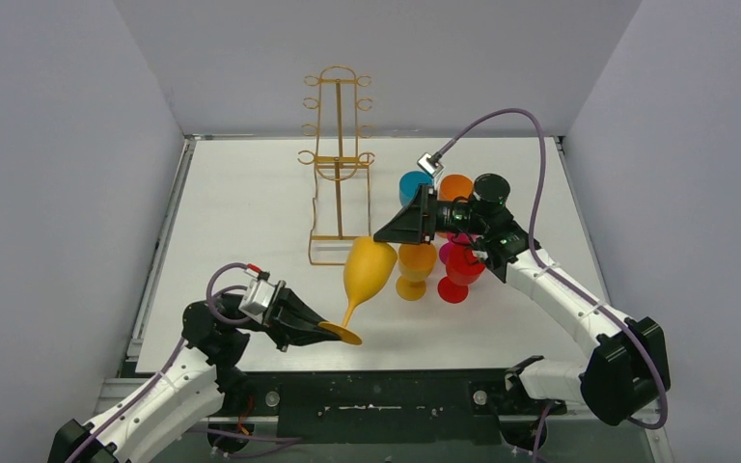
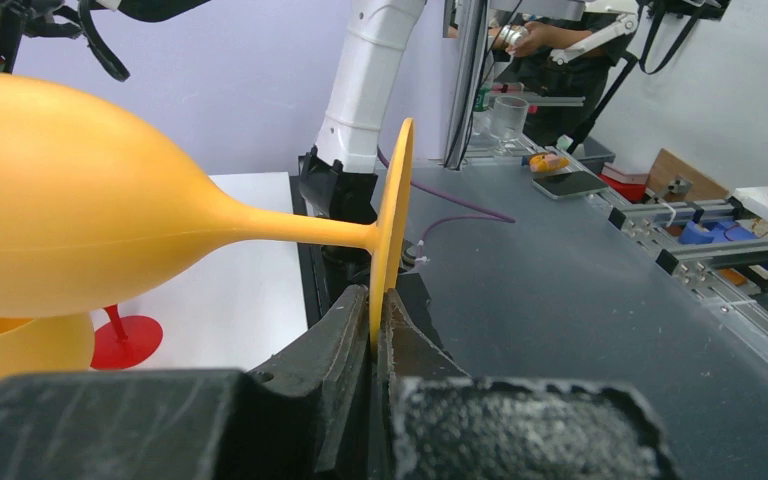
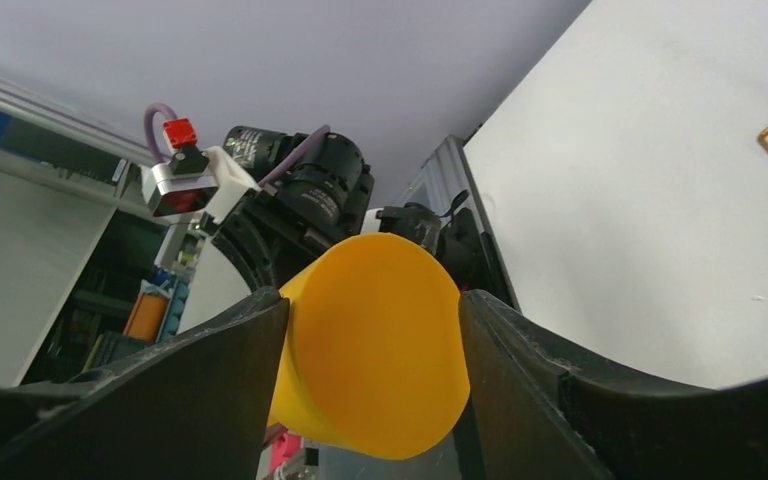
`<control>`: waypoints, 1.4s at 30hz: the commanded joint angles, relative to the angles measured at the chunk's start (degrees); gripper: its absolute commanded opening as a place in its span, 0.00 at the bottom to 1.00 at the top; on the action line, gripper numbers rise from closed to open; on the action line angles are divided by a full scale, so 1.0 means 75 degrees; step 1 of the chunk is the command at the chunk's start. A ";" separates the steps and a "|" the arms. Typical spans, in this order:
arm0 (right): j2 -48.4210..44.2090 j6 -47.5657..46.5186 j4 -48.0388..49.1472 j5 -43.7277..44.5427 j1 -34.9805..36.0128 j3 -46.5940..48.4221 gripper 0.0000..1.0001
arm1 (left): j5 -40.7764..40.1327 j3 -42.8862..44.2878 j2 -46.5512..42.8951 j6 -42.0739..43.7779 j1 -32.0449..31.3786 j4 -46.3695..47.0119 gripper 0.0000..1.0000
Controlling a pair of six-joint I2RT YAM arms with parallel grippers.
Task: Take the wine glass off the wine glass rack
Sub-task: Place the wine glass at the center of the board.
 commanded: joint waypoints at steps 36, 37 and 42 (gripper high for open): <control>-0.0098 0.1918 0.2635 -0.1921 0.0903 -0.0038 0.00 | 0.0018 0.0800 -0.0465 0.1799 -0.0123 -0.2515 0.00; -0.0121 0.1861 0.2576 -0.1898 0.0884 -0.0037 0.00 | -0.0004 0.0783 -0.0471 0.1834 -0.0120 -0.2577 0.00; -0.0225 0.1219 0.1766 -0.1726 0.0786 0.0080 0.00 | -0.0525 0.0720 -0.0656 0.1519 -0.0124 -0.2667 0.22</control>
